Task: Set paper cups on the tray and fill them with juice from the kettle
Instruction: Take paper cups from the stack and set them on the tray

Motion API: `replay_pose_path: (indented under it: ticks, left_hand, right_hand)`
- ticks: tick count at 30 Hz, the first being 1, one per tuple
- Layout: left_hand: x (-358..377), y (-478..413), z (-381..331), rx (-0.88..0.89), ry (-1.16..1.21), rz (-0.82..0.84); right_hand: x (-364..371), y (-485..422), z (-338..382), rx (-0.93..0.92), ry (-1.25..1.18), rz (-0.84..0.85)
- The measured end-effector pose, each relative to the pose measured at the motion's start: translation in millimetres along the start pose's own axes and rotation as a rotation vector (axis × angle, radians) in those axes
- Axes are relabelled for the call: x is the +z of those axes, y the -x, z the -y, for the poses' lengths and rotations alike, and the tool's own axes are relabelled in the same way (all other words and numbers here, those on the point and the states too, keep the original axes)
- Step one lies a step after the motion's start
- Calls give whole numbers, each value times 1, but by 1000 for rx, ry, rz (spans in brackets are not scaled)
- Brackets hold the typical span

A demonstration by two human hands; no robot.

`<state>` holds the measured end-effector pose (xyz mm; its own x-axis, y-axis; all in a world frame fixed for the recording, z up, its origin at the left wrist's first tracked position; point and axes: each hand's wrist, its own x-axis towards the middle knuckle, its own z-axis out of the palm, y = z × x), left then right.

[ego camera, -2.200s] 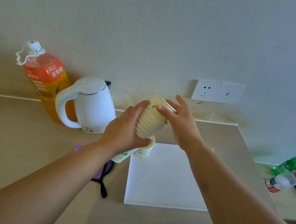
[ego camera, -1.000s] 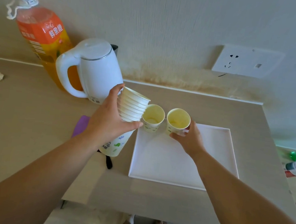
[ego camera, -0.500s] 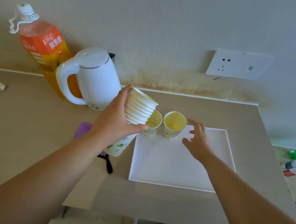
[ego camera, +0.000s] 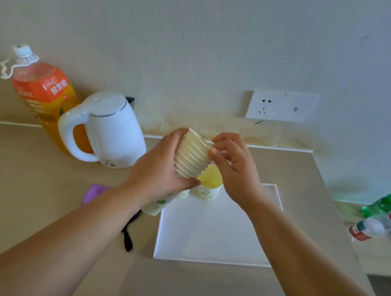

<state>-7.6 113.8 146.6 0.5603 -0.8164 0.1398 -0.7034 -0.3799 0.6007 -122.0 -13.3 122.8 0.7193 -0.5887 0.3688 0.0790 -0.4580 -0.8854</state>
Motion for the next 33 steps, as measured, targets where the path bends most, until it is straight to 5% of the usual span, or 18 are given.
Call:
replay_pose_path:
  ticks: [12, 17, 23, 29, 33]
  left_hand:
    - [-7, -6, -18, -35, 19, -15]
    - [-13, -9, -17, -39, -10, 18]
    - [-11, -3, -20, 13, 106, 27]
    - [-10, -6, -26, 59, 144, 22]
    - [-10, -5, -29, 72, 127, 55]
  right_hand:
    - [12, -12, 13, -92, 129, -250]
    - [-8, -33, 19, 70, 38, -299]
    - [-22, -32, 33, 49, 48, -169]
    - [-21, -31, 32, 471, -583, 9]
    - [-29, -24, 30, 539, -626, 167]
